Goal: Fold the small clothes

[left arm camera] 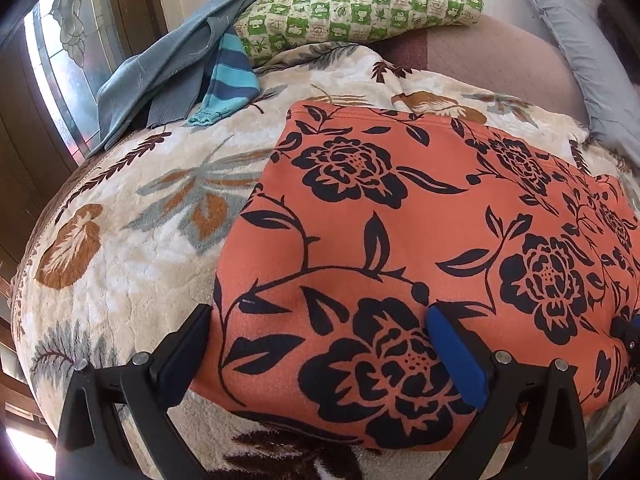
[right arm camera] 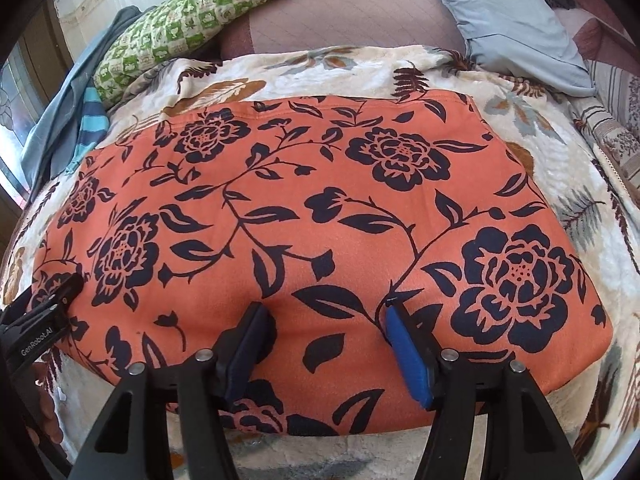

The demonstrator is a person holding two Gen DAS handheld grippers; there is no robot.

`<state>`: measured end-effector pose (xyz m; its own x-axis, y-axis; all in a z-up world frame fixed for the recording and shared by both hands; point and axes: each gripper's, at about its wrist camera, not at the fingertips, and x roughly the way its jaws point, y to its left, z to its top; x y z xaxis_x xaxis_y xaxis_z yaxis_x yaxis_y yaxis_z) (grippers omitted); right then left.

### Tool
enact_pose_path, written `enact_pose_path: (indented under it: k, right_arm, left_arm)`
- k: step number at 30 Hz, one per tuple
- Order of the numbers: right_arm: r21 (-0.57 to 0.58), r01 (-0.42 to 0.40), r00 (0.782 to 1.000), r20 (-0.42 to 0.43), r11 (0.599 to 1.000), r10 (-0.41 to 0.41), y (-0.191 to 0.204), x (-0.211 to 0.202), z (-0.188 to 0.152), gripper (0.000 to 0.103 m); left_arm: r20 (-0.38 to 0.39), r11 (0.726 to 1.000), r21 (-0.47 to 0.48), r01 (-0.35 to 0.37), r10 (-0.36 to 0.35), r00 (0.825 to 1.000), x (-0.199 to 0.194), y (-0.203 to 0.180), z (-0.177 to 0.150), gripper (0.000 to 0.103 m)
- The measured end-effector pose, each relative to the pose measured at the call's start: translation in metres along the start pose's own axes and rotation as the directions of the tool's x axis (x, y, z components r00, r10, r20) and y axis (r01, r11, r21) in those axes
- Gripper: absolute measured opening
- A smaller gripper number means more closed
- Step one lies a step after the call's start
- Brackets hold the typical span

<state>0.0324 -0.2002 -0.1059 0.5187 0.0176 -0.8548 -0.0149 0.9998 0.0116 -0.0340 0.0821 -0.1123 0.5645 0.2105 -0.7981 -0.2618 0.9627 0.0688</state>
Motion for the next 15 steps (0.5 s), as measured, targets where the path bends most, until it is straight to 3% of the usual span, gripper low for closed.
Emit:
enact_pose_path:
  k: [15]
  right_arm:
    - [-0.019,-0.020,1.000,0.022,1.000,0.020,-0.0029,-0.0056,-0.0059,0.066]
  left_arm:
    - [0.016,0.999,-0.026,-0.023,0.024,1.000,-0.0071,-0.0014,-0.0060,0.103]
